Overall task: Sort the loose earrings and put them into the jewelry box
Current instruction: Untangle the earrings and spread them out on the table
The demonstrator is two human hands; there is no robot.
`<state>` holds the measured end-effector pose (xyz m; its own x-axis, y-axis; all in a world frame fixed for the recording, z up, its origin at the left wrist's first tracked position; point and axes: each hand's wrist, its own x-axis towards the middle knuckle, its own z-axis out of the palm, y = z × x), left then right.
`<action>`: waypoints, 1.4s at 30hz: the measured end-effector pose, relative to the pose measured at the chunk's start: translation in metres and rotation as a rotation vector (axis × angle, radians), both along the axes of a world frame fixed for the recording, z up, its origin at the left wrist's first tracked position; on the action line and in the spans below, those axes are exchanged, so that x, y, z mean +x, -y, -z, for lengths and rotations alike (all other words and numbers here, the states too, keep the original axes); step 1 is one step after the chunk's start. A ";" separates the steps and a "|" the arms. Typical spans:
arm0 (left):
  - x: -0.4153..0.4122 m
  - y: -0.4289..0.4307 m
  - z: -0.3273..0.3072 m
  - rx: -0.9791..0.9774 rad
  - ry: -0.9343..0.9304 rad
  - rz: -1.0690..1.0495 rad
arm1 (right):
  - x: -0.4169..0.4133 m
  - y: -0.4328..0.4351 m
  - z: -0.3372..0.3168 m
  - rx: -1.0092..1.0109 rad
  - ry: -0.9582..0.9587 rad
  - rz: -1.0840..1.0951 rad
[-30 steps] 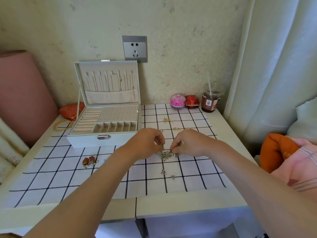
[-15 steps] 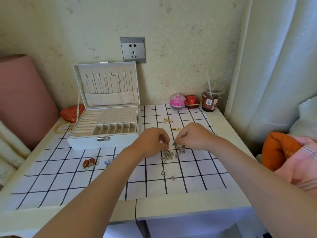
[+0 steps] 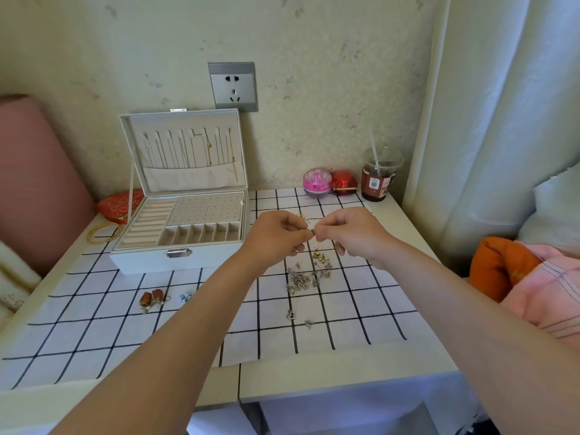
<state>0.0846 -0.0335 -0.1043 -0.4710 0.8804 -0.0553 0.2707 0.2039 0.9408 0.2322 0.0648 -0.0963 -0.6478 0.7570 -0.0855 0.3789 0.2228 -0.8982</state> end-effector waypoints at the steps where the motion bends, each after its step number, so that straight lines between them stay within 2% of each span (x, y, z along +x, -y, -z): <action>1: 0.000 0.001 -0.001 0.003 0.020 -0.006 | 0.000 0.001 -0.001 0.004 -0.029 -0.009; 9: -0.001 0.010 -0.006 -0.007 0.081 0.019 | 0.001 0.006 -0.002 0.216 -0.021 -0.099; 12: 0.001 0.014 -0.005 -0.005 0.013 0.050 | 0.006 0.006 -0.003 0.306 0.019 -0.094; 14: 0.003 0.016 -0.003 -0.014 -0.141 0.065 | 0.015 0.006 -0.005 0.340 0.136 -0.142; 17: 0.011 0.020 -0.001 -0.046 -0.311 0.166 | 0.034 0.007 -0.006 0.409 0.411 -0.209; 20: 0.023 0.023 0.004 -0.104 -0.404 0.324 | 0.049 0.010 -0.003 0.386 0.560 -0.273; 26: 0.046 0.026 0.018 -0.182 -0.668 0.442 | 0.061 0.016 0.002 0.279 0.554 -0.353; 34: 0.060 0.026 0.023 -0.067 -0.903 0.530 | 0.061 0.018 0.000 0.325 0.638 -0.388; 37: 0.059 0.023 0.025 -0.070 -0.936 0.518 | 0.063 0.017 0.000 0.317 0.654 -0.383; 42: 0.061 0.021 0.029 -0.102 -0.864 0.493 | 0.061 0.013 0.005 0.305 0.665 -0.380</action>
<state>0.1456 -0.0546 -0.1332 0.0317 0.9984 0.0476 0.9296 -0.0469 0.3656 0.2934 0.0513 -0.1010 -0.7513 0.5479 -0.3679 0.6597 0.6409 -0.3925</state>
